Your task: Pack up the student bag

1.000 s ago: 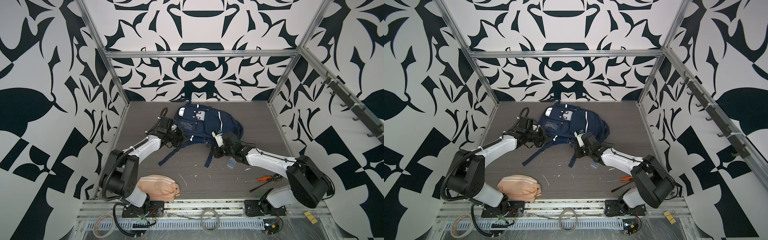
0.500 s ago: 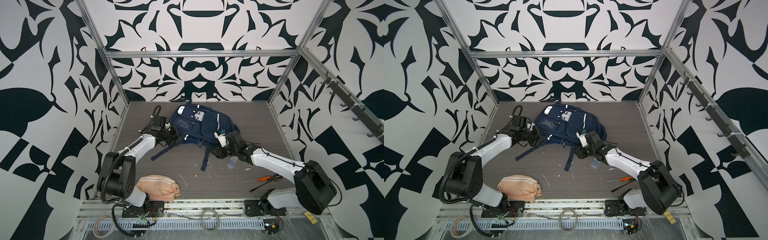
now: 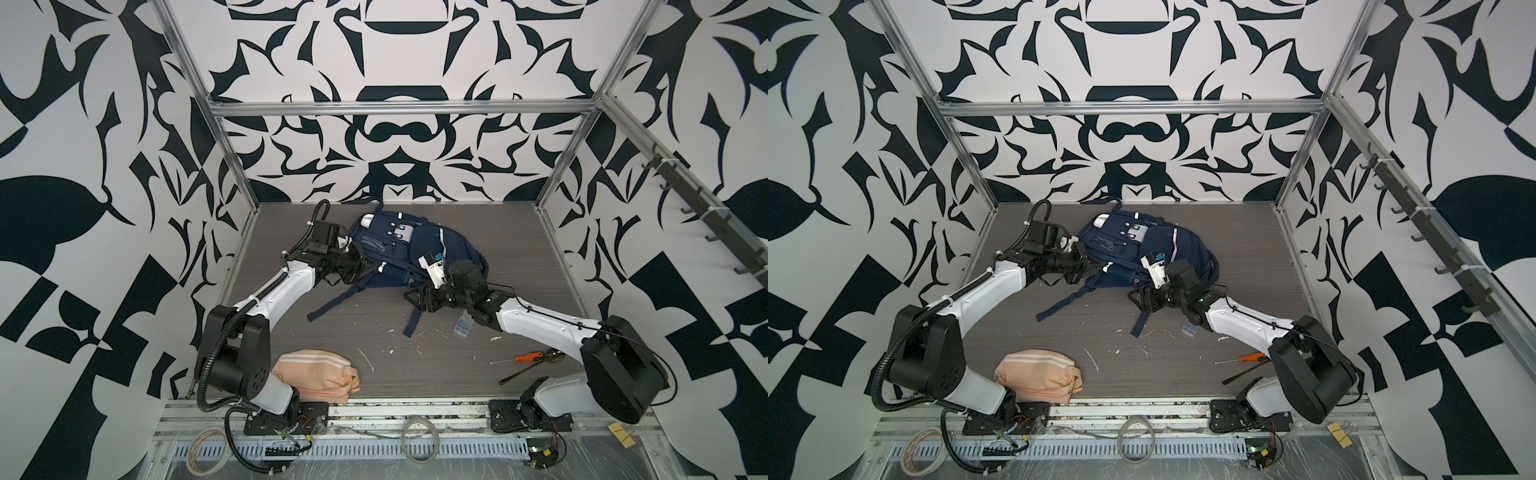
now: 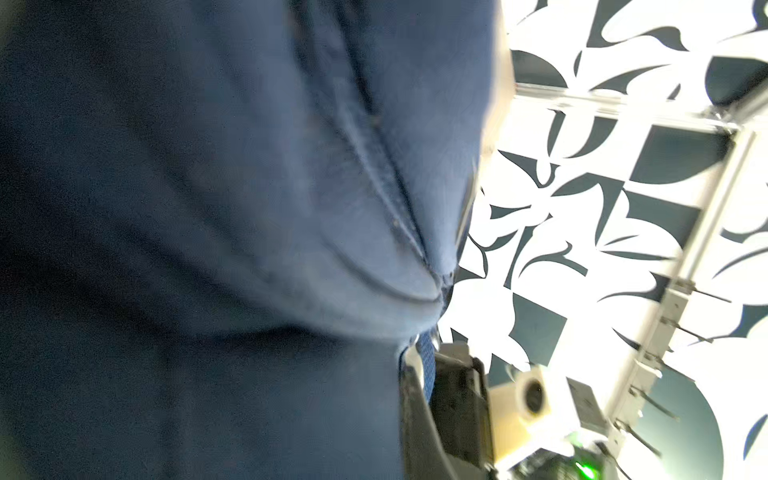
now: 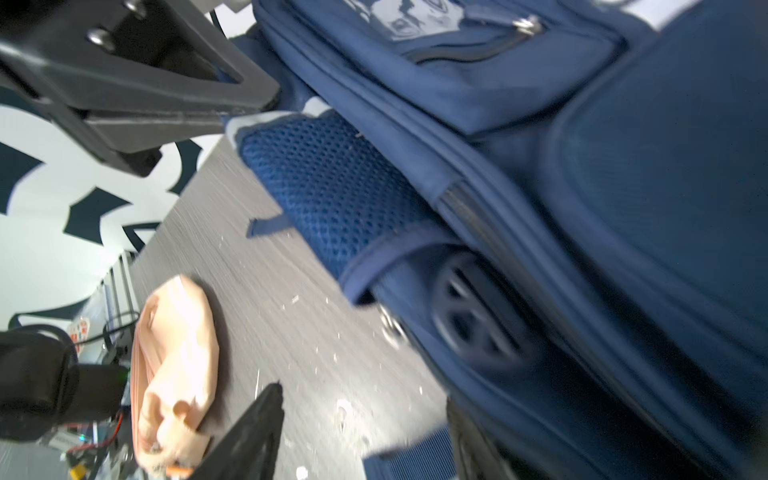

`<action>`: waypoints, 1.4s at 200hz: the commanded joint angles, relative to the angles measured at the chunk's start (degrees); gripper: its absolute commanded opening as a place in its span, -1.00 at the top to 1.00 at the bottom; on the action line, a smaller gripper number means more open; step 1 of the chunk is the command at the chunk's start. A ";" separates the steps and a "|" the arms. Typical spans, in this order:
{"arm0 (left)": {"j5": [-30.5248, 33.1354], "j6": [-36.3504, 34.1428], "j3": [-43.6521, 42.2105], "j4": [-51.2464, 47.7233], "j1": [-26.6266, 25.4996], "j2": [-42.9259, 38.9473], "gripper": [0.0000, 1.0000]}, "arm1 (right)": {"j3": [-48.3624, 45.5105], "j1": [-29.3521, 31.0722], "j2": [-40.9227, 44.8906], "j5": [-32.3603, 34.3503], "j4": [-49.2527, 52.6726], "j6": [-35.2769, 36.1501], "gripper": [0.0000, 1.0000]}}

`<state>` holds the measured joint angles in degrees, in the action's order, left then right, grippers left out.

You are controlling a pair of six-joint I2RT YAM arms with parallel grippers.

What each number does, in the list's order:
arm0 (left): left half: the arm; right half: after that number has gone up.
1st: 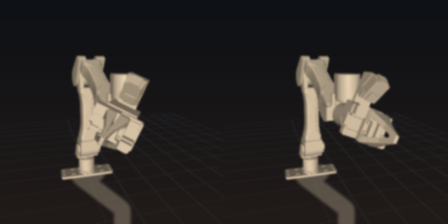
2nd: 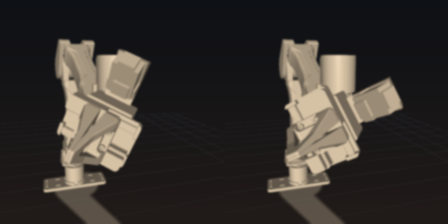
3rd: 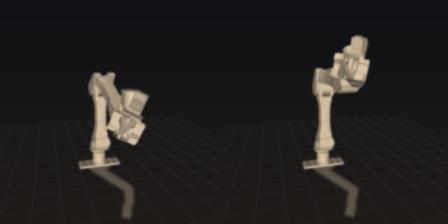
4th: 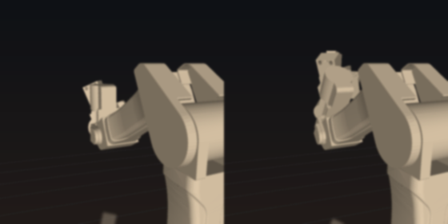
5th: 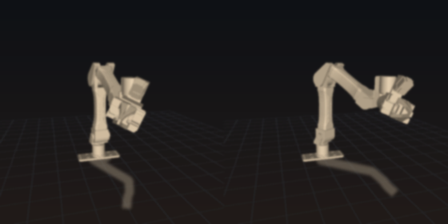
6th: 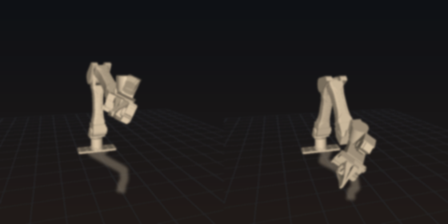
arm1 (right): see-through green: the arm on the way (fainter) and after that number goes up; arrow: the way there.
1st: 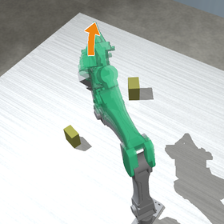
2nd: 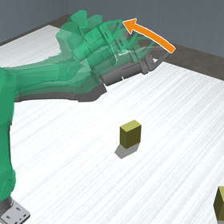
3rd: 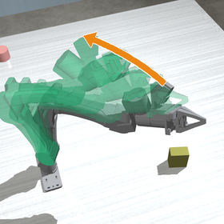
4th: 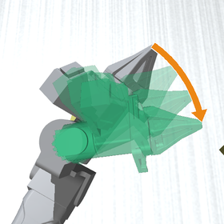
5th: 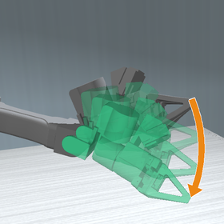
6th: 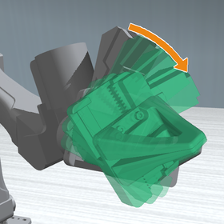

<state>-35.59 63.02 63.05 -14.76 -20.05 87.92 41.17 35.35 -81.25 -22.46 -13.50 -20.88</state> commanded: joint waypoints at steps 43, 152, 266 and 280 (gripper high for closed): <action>-9.09 0.43 6.79 0.80 -2.36 -2.44 1.00 | -5.35 -3.90 2.15 2.83 -14.85 -4.91 -0.18; -11.33 1.75 6.05 2.11 -3.46 -3.28 1.00 | -3.99 -8.42 7.80 -6.21 -7.68 5.37 -0.35; -11.18 1.95 5.62 2.37 -4.82 -4.40 1.00 | 2.07 -9.35 -0.31 -8.62 -15.58 1.81 -0.22; -11.08 2.03 5.30 2.37 -4.91 -4.60 1.00 | 2.30 -9.36 0.01 -8.62 -15.49 1.98 -0.19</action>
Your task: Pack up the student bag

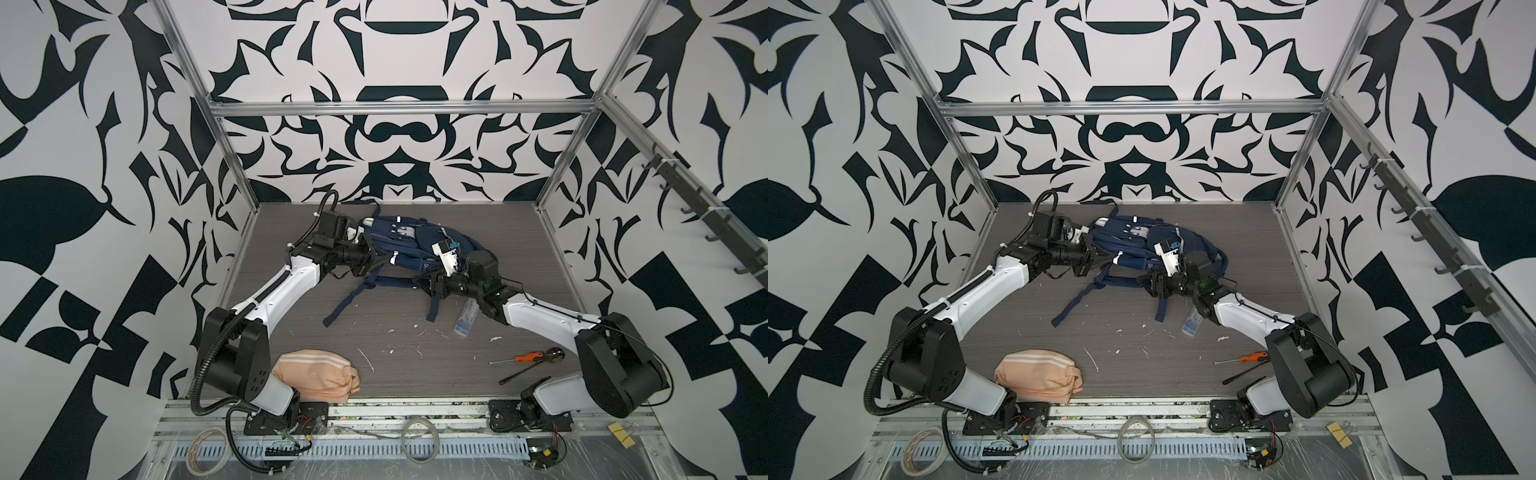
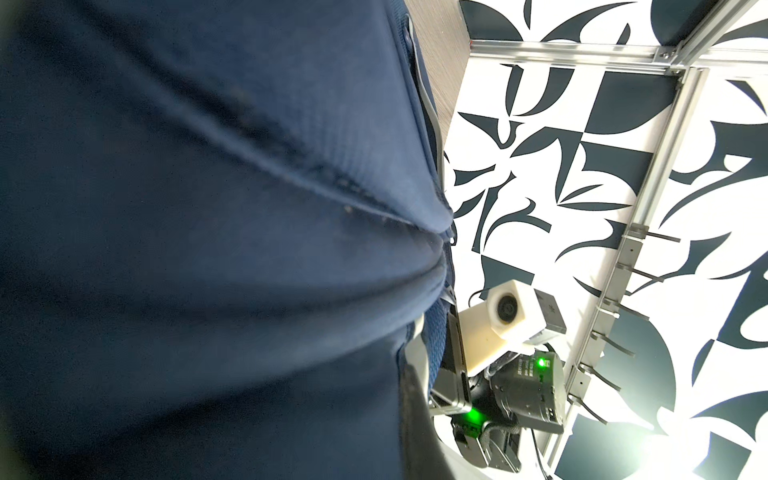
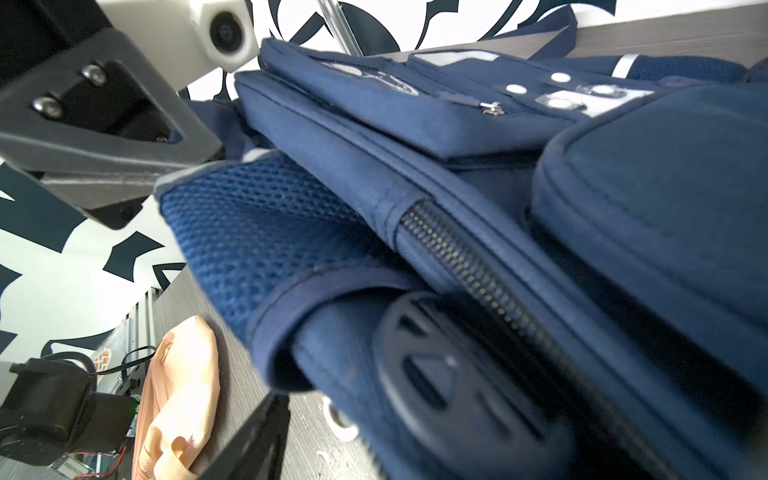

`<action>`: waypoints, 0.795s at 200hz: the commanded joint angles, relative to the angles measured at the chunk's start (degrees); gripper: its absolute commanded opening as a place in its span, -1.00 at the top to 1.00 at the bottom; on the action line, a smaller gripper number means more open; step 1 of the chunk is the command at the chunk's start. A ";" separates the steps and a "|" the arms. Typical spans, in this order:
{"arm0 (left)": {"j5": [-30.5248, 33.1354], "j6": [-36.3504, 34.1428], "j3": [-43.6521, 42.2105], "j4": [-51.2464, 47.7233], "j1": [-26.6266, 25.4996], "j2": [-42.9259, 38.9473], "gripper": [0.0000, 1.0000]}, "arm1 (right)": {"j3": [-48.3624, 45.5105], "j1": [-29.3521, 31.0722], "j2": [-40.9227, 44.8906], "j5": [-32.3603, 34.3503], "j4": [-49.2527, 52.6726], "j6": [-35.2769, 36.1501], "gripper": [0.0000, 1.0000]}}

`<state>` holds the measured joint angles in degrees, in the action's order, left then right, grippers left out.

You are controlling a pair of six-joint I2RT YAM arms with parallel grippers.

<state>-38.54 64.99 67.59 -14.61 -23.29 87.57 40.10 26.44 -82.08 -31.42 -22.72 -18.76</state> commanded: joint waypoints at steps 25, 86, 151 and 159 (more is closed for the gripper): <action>-8.10 0.26 0.35 2.39 -1.67 -4.43 1.00 | 3.06 -0.47 2.24 1.82 -6.05 0.04 -0.16; -8.54 0.65 0.16 3.51 -1.76 -3.13 1.00 | 3.47 -0.51 5.62 3.77 -1.36 2.95 0.10; -9.43 0.66 1.55 4.59 -1.76 -1.09 1.00 | 5.30 -0.91 4.87 3.86 -1.53 2.69 0.25; -9.52 0.60 1.79 4.59 -1.76 -0.87 1.00 | 5.17 -1.03 4.83 4.07 -1.79 2.44 0.31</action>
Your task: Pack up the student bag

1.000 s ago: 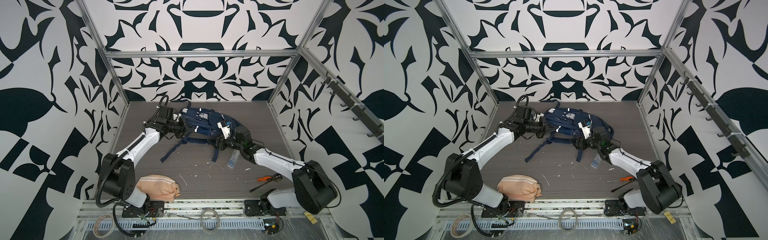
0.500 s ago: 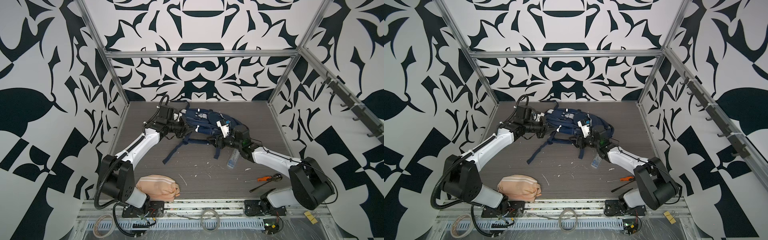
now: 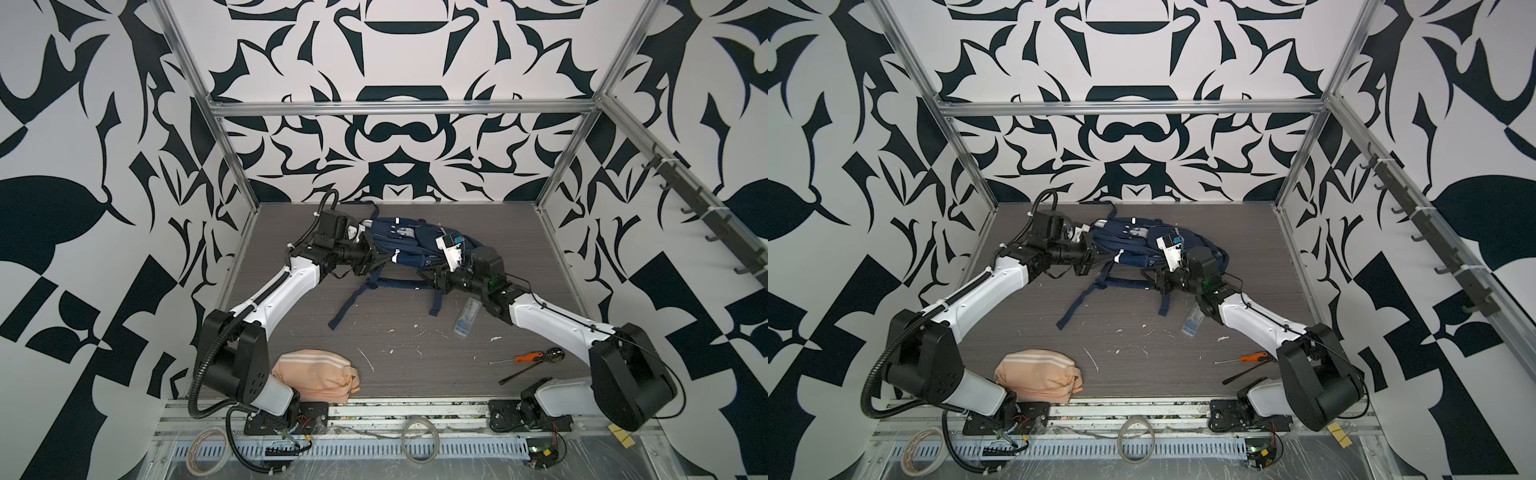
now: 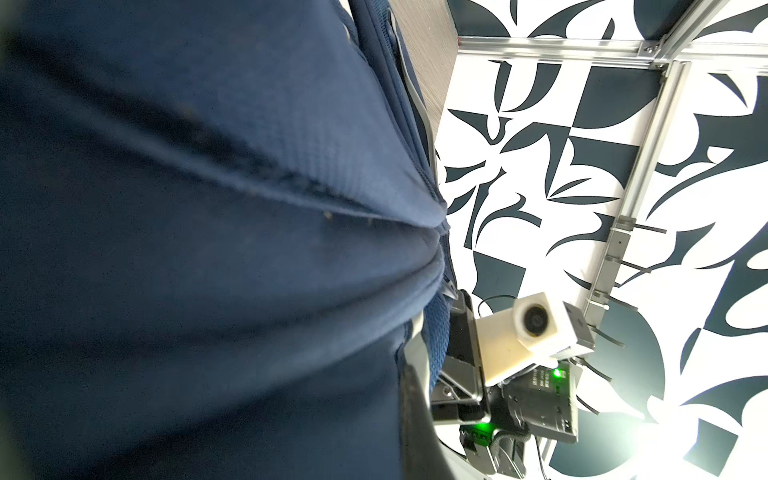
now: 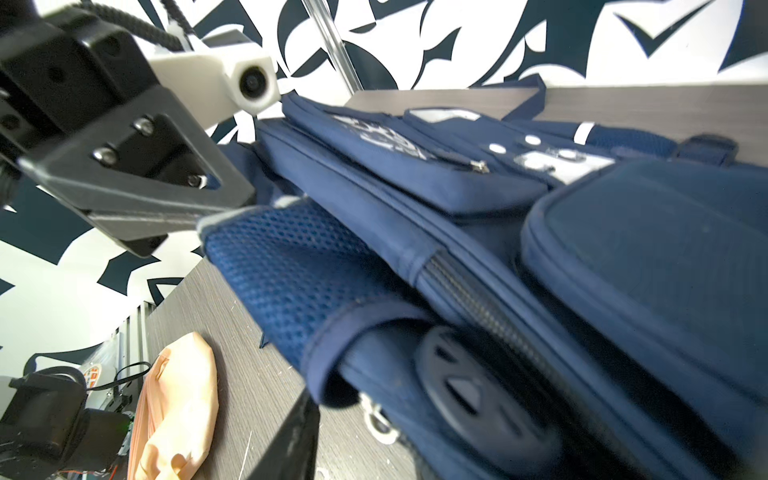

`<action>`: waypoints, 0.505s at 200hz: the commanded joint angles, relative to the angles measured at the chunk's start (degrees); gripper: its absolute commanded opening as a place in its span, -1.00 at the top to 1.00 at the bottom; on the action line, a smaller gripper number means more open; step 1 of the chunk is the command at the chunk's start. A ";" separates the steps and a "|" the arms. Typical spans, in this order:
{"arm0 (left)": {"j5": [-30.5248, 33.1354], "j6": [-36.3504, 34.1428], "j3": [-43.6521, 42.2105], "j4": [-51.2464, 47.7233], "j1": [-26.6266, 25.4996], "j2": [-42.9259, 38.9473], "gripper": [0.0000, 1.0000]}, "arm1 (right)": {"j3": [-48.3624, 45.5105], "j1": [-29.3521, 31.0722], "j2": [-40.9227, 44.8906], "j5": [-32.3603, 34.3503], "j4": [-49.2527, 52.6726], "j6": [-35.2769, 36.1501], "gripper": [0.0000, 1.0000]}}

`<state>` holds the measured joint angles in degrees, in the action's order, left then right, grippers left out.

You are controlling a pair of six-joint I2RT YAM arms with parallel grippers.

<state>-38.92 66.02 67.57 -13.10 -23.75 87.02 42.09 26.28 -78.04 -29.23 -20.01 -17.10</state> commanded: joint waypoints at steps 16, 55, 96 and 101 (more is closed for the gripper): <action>-9.48 -0.40 1.88 3.24 -1.30 -0.11 1.00 | 3.11 -1.12 0.70 3.02 -4.60 0.28 0.43; -9.75 -0.36 2.63 3.70 -1.30 0.85 1.00 | 3.49 -1.48 0.15 3.86 -3.32 -0.08 0.64; -9.17 0.29 1.72 4.21 -0.89 0.66 1.00 | 4.46 -1.82 0.68 5.89 2.15 0.01 1.00; -8.82 0.34 1.50 4.23 -0.71 0.48 1.00 | 4.58 -1.89 0.82 6.07 3.46 0.03 1.00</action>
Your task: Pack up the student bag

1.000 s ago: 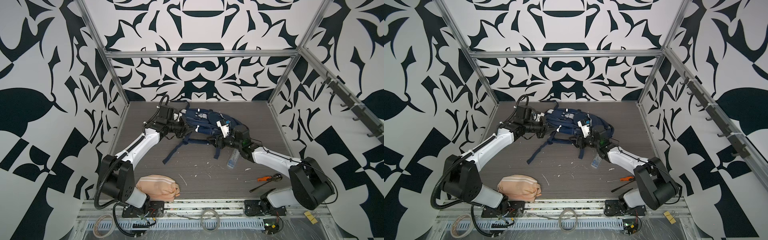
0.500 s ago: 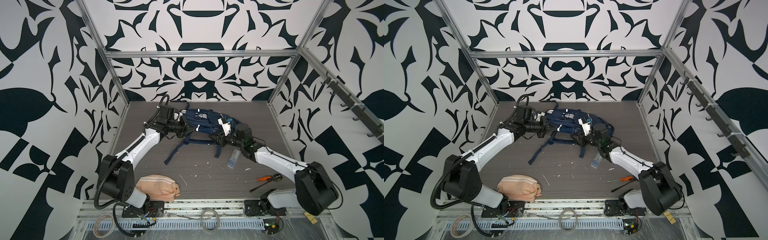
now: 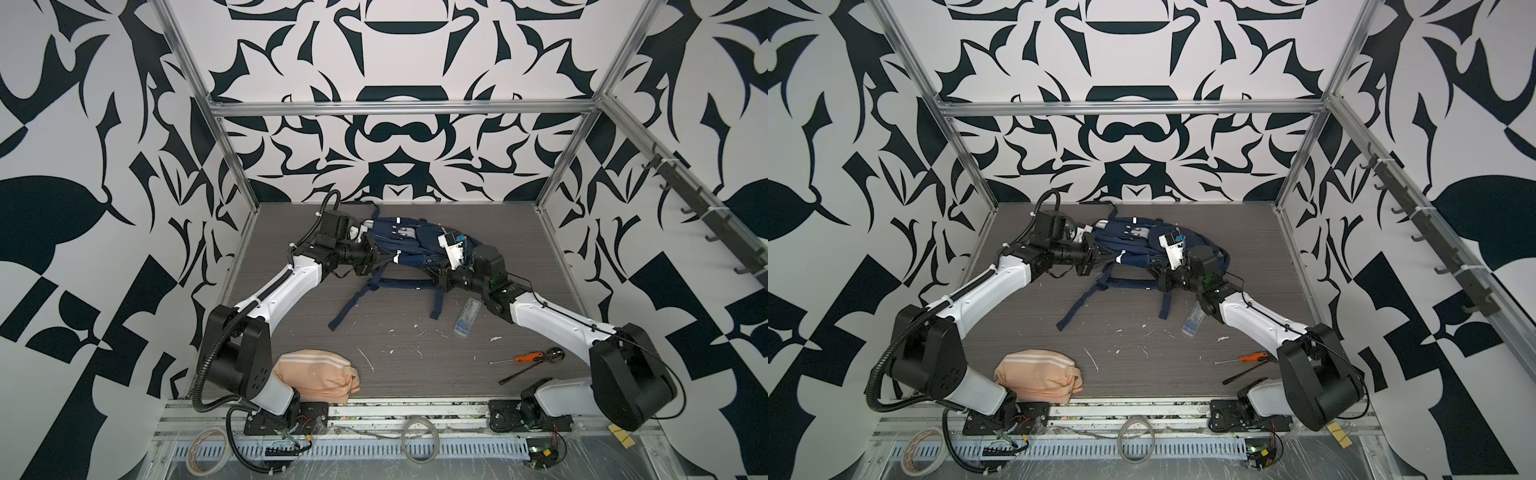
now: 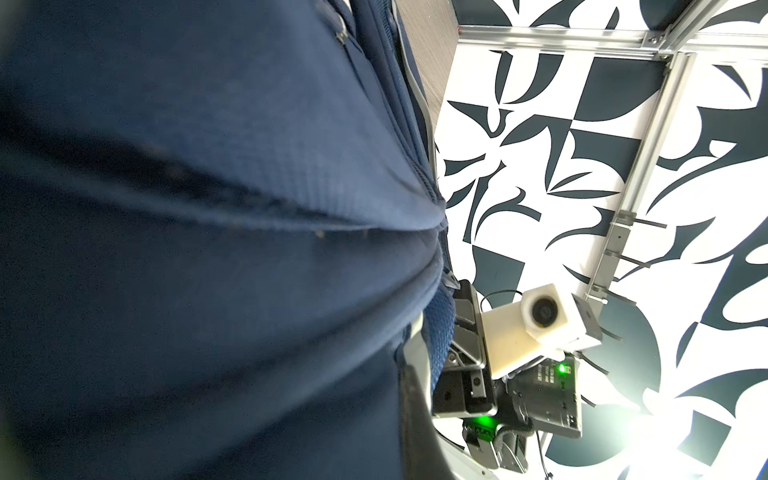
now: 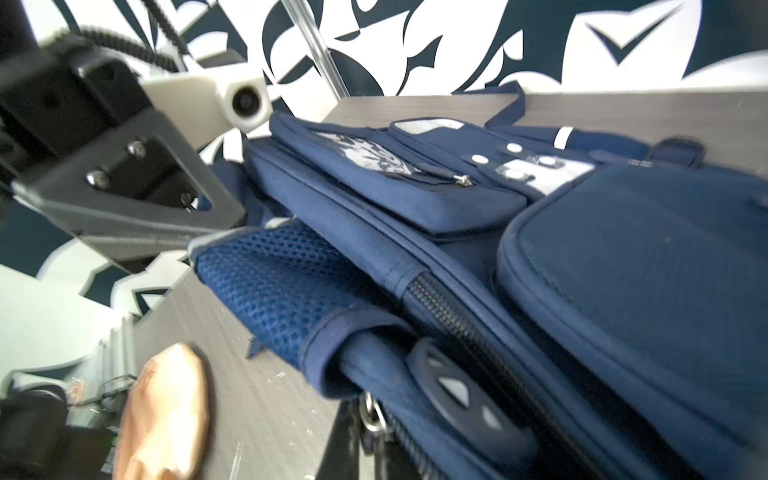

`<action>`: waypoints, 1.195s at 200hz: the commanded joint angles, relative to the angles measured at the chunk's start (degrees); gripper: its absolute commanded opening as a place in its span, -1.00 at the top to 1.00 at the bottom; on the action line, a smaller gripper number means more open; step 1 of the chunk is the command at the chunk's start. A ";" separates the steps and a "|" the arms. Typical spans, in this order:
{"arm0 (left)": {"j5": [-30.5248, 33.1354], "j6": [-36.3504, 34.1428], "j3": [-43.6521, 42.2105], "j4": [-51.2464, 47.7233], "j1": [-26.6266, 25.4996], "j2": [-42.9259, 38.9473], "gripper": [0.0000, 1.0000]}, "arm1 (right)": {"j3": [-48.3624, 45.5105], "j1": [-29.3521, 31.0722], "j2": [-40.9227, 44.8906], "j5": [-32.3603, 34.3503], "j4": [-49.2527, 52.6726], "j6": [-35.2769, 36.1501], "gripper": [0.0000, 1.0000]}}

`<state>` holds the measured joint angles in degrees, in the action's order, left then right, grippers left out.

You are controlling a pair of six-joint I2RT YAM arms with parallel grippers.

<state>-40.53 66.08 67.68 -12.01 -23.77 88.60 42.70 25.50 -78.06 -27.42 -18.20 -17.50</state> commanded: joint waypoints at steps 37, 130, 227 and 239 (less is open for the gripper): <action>-3.52 1.39 -2.04 5.37 3.27 -3.26 1.00 | 1.37 -1.76 5.72 9.07 10.87 1.03 1.00; 1.83 -1.03 -7.49 12.72 16.54 -1.06 1.00 | 7.04 -2.82 8.00 19.55 39.10 13.28 1.00; 3.43 -8.45 -7.71 11.66 28.23 2.34 1.00 | 12.51 -3.38 1.87 23.73 47.26 17.83 1.00; 5.44 -11.01 -7.10 9.49 28.68 2.94 1.00 | 13.88 -3.34 0.57 25.90 49.40 19.26 1.00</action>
<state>-48.88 59.99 57.52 -4.01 -1.28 90.24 53.98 25.58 -77.36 -16.53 17.91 -0.91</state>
